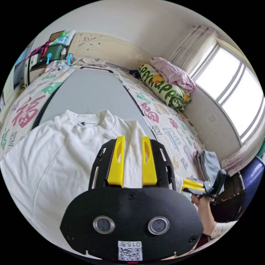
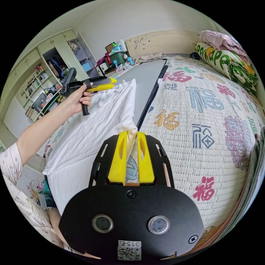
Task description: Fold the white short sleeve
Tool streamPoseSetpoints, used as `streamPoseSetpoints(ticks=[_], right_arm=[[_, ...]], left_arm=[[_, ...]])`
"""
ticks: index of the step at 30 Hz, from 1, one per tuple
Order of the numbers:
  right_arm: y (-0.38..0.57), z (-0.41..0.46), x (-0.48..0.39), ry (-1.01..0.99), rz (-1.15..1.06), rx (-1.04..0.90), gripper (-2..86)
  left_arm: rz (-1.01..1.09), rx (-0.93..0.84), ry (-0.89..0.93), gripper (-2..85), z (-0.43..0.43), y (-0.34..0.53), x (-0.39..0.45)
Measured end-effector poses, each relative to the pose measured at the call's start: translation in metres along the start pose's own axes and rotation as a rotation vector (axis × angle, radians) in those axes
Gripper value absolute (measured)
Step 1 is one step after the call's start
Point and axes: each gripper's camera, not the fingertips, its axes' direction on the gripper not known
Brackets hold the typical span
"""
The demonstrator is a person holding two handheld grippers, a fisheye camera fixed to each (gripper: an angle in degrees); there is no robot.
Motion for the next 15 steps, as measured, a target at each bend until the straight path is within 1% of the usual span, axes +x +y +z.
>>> streamPoseSetpoints(ticks=[2,3,8,13,15], right_arm=[[0.008,0.044,0.03,0.003,0.002,0.018,4.8],[0.011,0.055,0.039,0.003,0.005,0.026,4.5],[0.036,0.156,0.138,-0.024,0.098,0.065,2.1],[0.066,0.251,0.23,-0.05,0.185,0.073,1.0],[0.074,0.294,0.261,-0.051,0.196,0.049,0.9]], left_arm=[[-0.027,-0.052,0.032,11.1,0.034,-0.014,0.003],[-0.017,-0.065,0.012,10.5,0.05,-0.019,0.01],[0.155,-0.058,-0.191,2.7,0.086,-0.031,0.062],[0.257,0.018,-0.312,1.8,0.102,-0.033,0.106],[0.248,0.039,-0.416,3.4,0.11,-0.025,0.113]])
